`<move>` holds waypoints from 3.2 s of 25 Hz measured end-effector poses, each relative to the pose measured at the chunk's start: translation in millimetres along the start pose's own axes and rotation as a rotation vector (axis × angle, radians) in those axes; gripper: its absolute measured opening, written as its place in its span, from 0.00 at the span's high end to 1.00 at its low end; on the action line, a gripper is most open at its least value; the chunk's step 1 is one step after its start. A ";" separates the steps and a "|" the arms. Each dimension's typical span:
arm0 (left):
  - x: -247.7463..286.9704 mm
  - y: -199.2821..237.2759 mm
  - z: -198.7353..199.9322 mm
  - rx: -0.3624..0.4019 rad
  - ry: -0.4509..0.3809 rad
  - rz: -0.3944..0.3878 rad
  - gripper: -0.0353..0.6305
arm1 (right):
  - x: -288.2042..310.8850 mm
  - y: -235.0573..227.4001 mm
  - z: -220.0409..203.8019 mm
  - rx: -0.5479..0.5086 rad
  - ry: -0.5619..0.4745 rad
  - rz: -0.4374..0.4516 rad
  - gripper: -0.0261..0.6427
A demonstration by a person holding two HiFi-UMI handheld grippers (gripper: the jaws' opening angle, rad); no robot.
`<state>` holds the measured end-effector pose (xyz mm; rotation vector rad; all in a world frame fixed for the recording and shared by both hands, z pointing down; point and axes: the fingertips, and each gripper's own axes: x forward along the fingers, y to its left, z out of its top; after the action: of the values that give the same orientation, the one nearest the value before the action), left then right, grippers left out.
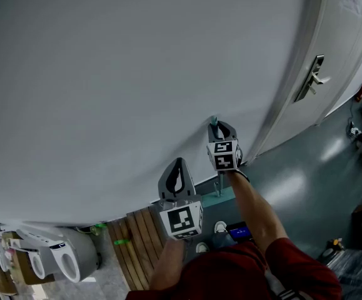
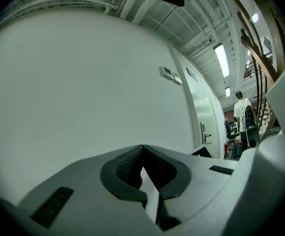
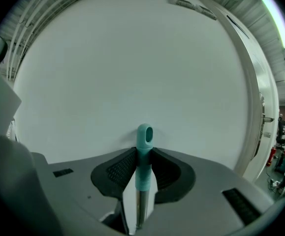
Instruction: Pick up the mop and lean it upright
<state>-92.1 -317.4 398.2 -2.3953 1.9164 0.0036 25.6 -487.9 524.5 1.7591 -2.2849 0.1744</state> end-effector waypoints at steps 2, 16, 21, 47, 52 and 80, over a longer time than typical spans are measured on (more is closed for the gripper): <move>0.0 2.4 2.7 -0.007 -0.008 0.002 0.93 | 0.7 0.2 -0.8 -0.007 0.000 -0.005 0.80; -1.8 10.4 1.2 -0.005 0.001 0.012 0.93 | -1.0 3.5 -13.3 0.053 0.022 0.013 0.68; -1.7 13.5 -1.5 -0.007 0.002 0.016 0.93 | -8.0 7.6 -13.5 0.060 0.018 0.023 0.68; -2.5 -6.9 -16.4 -0.040 0.018 -0.029 0.93 | -190.1 1.3 17.4 0.005 -0.219 0.026 0.77; -4.3 -7.3 -18.4 -0.033 0.019 -0.028 0.93 | -191.1 5.2 8.5 -0.010 -0.193 0.020 0.93; -20.2 -10.3 -11.8 -0.013 0.031 -0.053 0.93 | -222.1 18.4 83.0 -0.011 -0.223 0.022 0.94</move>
<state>-87.0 -296.1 411.4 -2.4686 1.8704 -0.0235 50.5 -296.4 385.8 1.8310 -2.4525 -0.0322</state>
